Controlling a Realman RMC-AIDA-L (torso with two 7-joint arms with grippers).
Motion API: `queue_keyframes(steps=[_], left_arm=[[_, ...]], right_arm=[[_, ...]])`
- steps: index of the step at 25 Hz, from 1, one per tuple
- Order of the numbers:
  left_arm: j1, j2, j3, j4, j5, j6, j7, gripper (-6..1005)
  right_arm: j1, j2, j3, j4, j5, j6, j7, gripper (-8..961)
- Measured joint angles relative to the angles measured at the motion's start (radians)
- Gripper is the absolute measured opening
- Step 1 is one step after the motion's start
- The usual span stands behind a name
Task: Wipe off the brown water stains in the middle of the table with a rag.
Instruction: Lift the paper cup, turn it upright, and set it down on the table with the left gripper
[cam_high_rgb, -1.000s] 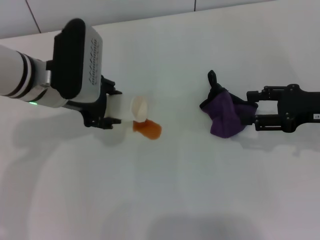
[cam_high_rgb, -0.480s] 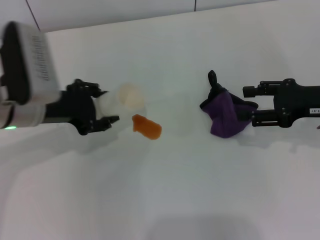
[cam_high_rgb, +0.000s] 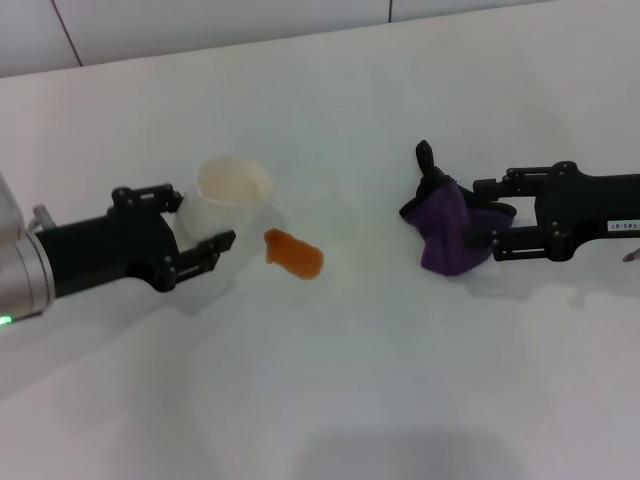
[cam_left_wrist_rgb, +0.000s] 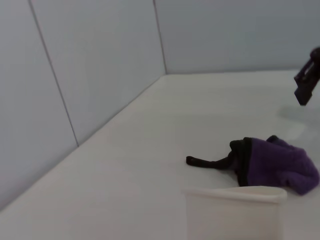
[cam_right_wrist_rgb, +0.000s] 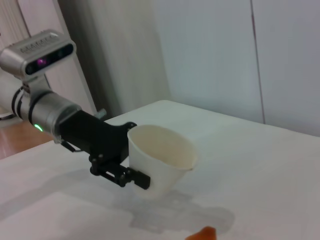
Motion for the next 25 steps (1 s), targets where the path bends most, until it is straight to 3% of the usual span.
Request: queue_keyframes(steps=[17,25], left_arm=[[0.044,-0.002,-0.002,-0.215,-0.18,-0.022,0.229,566],[0.001,-0.004,-0.002,-0.343,-0.28,-0.042,0.389,587]], right_arm=[[-0.009,0.004,-0.013,0.0,-0.003,-0.009,-0.011,702],[-0.004,0.004,-0.013,0.0,-0.003,-0.007,-0.009,702]])
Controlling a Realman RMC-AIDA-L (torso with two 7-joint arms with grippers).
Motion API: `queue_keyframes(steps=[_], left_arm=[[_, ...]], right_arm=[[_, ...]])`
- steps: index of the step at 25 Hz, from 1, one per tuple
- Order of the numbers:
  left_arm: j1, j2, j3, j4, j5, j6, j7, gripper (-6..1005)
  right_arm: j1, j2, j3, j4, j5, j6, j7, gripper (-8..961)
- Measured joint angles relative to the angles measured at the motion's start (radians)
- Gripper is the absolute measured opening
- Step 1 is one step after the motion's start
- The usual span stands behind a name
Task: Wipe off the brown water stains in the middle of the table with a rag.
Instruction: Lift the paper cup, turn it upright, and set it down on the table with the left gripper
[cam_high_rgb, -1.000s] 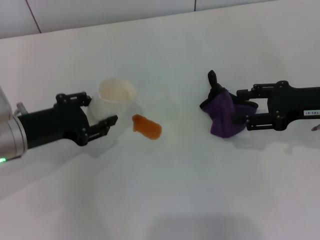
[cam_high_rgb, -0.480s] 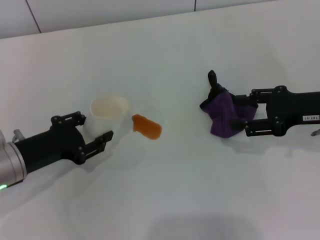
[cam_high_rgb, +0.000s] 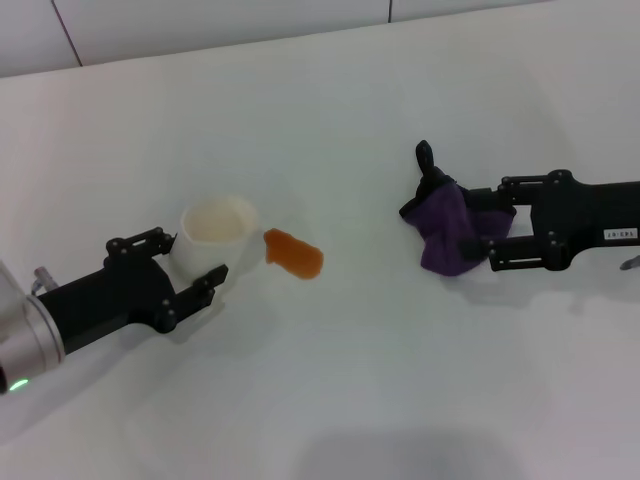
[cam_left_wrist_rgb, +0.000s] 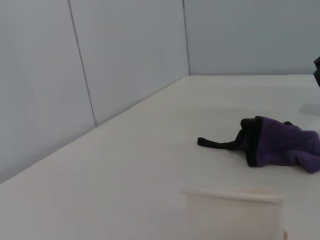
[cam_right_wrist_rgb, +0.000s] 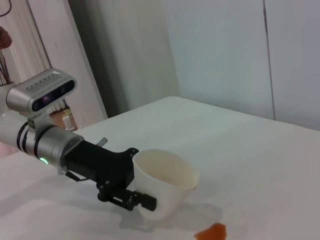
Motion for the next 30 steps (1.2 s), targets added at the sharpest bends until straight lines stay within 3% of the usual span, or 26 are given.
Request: queue_keyframes(steps=[6,30], left_arm=[[-0.045,0.003,0.0,-0.072,-0.054,-0.01,0.062,603],[-0.031,-0.002,0.006,-0.163,-0.126,-0.022,0.061,667]], right_arm=[[0.005,0.0,0.0,0.0,0.0,0.0,0.004,702],[0.007,0.002,0.0,0.0,-0.012,0.005,0.005,702]])
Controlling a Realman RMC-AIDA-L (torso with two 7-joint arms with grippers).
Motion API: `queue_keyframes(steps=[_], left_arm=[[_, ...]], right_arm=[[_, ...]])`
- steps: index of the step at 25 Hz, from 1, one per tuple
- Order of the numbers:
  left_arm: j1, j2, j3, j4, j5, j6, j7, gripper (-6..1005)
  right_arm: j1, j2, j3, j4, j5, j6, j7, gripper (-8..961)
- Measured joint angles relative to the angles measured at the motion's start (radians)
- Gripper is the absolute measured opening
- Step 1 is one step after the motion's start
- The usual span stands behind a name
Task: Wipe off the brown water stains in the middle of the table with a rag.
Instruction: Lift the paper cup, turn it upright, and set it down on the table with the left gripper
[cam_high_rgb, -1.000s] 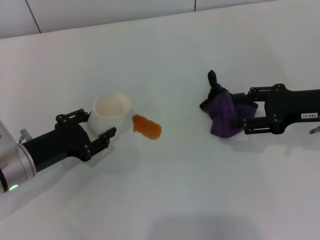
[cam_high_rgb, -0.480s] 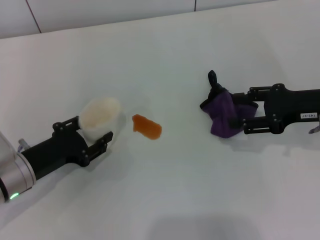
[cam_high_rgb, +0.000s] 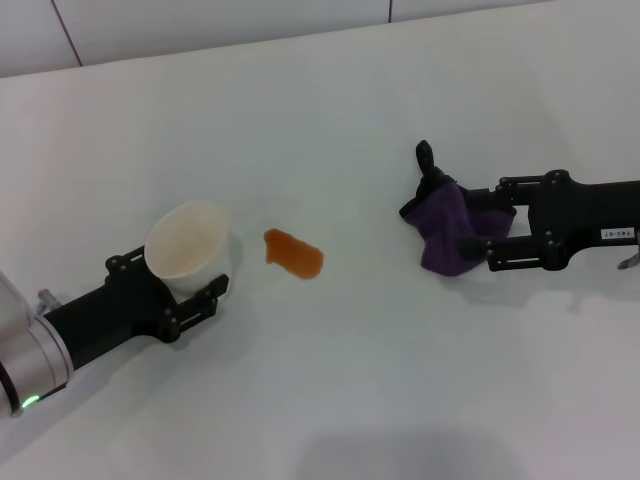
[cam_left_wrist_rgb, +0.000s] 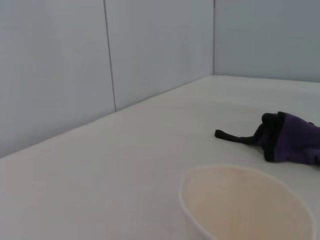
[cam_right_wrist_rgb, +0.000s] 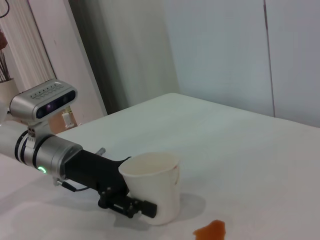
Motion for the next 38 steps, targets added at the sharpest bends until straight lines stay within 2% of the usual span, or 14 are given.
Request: queue_keyframes(steps=[3,14,31,35,38], left_arm=[[0.0,0.0,0.001,0.0,0.001,0.004,0.0,675],[0.022,0.003,0.002,0.013,-0.005,0.035,-0.013,876],[0.101,0.01,-0.003,0.042,-0.04,0.102,-0.014,880],[0.105,0.024,-0.003,0.042,-0.031,0.149,-0.031,880],[0.117,0.048,-0.003,0.046,-0.025,0.196,-0.07,880]], right_arm=[[0.0,0.0,0.0,0.001,0.0,0.0,0.0,702],[-0.002,0.0,0.0,0.0,-0.002,0.0,0.0,702],[-0.001,0.0,0.004,0.0,-0.002,0.002,-0.006,702],[-0.002,0.001,0.001,0.0,-0.002,0.002,-0.007,702],[-0.006,0.002,0.002,0.0,-0.002,0.001,-0.008,702]])
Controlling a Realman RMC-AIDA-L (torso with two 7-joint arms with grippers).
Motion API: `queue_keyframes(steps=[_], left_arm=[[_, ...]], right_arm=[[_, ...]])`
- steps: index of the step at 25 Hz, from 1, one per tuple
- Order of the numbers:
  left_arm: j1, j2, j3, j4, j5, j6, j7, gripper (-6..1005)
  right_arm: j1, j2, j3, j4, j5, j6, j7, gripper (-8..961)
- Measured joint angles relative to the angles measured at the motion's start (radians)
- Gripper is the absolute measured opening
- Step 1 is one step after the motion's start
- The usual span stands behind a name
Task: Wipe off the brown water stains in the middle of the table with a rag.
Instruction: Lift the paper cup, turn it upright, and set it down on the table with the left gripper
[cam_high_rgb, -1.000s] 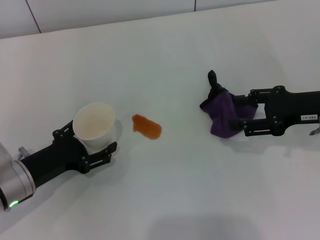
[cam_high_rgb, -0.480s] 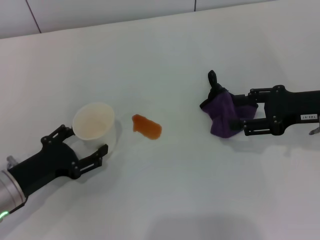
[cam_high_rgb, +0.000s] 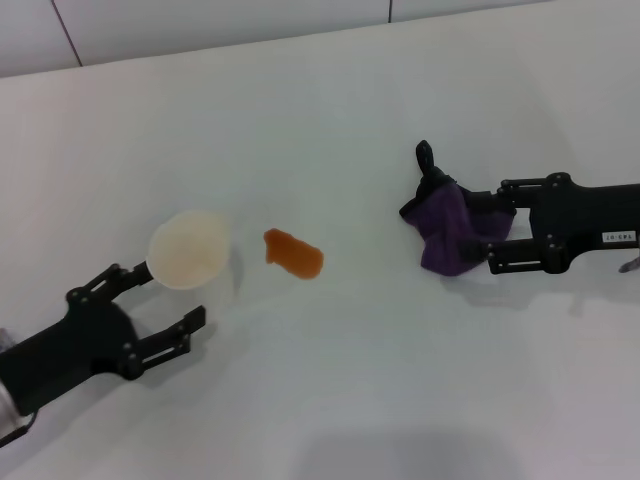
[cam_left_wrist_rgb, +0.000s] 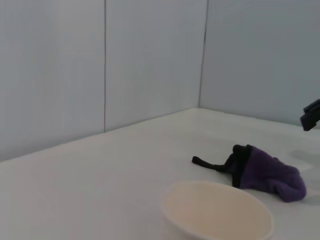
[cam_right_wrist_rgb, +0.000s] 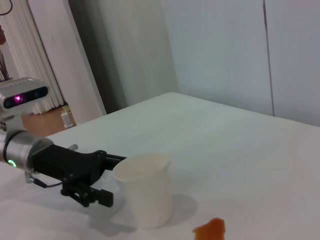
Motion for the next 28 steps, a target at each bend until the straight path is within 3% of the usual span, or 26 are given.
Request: queue_keyframes(steps=[4,9,15,21,28], left_arm=[[0.032,0.02,0.0,0.033,0.005,0.019,-0.051,879],[0.064,0.03,-0.019,0.084,0.054,0.019,-0.097,879],[0.03,0.03,-0.114,0.166,0.283,0.022,-0.246,879],[0.013,0.048,-0.136,0.26,0.344,0.077,-0.347,879],[-0.001,0.052,-0.247,0.361,0.487,0.161,-0.471,878]], right_arm=[[-0.004,0.001,0.002,0.0,0.0,-0.003,-0.001,702],[-0.006,0.003,-0.002,0.0,0.0,-0.005,-0.002,702],[-0.007,0.007,-0.002,0.0,-0.004,-0.012,-0.002,702],[-0.014,0.007,-0.002,-0.001,-0.011,-0.013,-0.003,702],[-0.008,0.007,-0.003,-0.002,-0.012,-0.013,0.005,701]])
